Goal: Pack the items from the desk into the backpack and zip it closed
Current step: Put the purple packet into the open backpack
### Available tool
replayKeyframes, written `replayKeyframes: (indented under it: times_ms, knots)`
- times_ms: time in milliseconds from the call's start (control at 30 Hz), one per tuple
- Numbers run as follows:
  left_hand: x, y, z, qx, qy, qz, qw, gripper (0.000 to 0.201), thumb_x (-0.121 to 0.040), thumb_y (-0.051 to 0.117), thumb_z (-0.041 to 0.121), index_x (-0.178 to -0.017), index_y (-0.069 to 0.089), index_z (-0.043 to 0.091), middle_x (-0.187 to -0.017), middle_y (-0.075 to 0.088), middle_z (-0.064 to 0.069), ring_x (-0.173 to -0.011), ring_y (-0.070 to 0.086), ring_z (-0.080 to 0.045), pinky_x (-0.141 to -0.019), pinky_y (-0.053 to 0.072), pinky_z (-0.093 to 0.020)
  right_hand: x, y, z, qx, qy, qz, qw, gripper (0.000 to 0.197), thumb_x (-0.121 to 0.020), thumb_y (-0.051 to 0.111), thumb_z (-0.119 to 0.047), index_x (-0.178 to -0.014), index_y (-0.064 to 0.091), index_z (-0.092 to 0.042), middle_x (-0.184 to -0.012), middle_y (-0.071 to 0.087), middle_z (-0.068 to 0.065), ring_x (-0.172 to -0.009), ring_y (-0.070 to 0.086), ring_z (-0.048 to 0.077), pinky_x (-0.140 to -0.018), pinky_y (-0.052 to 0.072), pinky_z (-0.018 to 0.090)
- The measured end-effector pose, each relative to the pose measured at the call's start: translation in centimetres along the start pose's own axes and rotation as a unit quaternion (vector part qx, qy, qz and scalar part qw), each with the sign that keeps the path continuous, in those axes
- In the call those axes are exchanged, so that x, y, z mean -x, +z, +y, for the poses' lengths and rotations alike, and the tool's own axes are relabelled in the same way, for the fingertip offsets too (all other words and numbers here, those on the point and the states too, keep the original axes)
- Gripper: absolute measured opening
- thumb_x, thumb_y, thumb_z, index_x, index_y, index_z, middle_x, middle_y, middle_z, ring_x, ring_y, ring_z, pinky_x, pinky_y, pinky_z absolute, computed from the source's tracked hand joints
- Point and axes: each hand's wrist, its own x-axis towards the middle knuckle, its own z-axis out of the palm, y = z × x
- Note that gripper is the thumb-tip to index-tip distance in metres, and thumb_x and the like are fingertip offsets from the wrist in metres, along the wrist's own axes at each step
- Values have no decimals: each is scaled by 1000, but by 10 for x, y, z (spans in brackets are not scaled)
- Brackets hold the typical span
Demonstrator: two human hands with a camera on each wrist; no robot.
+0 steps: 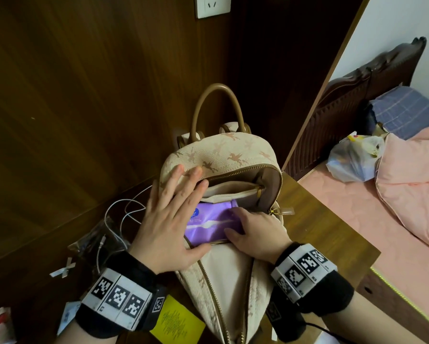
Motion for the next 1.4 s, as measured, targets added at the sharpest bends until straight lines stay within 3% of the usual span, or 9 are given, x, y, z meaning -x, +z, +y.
replayKeyframes:
  times_ms: [100,200,433,567,867,1033,1133,1267,1400]
  knots:
    - [1,0,0,5,4,4,1000,110,-62,63,63,-149,17,12,-159,7,-6,-146,5,-31,-105,33,-59,-2,2,0,19,-2,-20,1000,45,-88,39,-53,-127,48,-33,-117,64,3,-113,56,27,-87,43,33]
    - [-1,0,-3,7,1,3,1000,109,-63,62,63,-148,20,10,-159,8,-9,-145,5,-33,-106,34,-55,-10,1,-2,66,-12,-78,995,49,-91,29,-54,-135,39,-33,-127,59,8,-119,52,28,-91,40,35]
    - [-2,3,-3,5,3,9,1000,108,-64,58,66,-149,19,11,-159,6,-8,-146,4,-32,-108,25,-48,-7,-3,-1,64,-10,-100,993,47,-93,24,-56,-138,32,-43,-123,60,10,-116,54,30,-91,41,35]
    - [-1,2,-1,4,1,15,1000,106,-65,59,64,-148,20,11,-159,8,-8,-145,4,-32,-108,28,-49,-12,3,-2,90,20,-132,987,54,-87,17,-62,-140,22,-49,-131,55,10,-122,49,31,-97,40,40]
    - [-1,2,3,-24,-10,-5,1000,108,-64,61,64,-149,21,12,-159,4,-8,-146,1,-32,-108,26,-52,-4,-11,-7,79,-17,-137,987,47,-93,20,-57,-138,29,-44,-129,57,12,-120,52,31,-97,40,38]
    - [0,-5,3,-31,-15,-27,999,106,-68,54,67,-150,15,14,-159,-1,-7,-146,0,-31,-105,35,-55,-3,-14,-8,86,-12,-159,984,51,-93,14,-60,-140,28,-43,-137,51,11,-125,48,32,-103,36,40]
    - [4,-12,6,-41,-12,-26,999,100,-73,48,68,-151,13,15,-159,-1,-6,-146,0,-28,-107,34,-52,4,-25,-7,43,-25,-160,986,48,-97,18,-55,-139,36,-40,-141,48,6,-128,44,28,-105,32,35]
    - [12,-17,9,-18,-22,-7,1000,82,-84,39,60,-150,12,21,-160,-1,-1,-146,-1,-22,-110,29,-47,9,-37,-1,-103,-23,-105,989,42,-99,31,-45,-125,56,-23,-129,57,8,-119,50,26,-98,38,30]
    - [15,-17,10,17,-42,14,999,67,-91,33,52,-149,13,26,-159,-2,6,-146,-5,-13,-114,17,-37,16,-49,8,-215,-23,-49,975,36,-98,40,-39,-122,58,-21,-123,60,7,-116,52,24,-96,37,27]
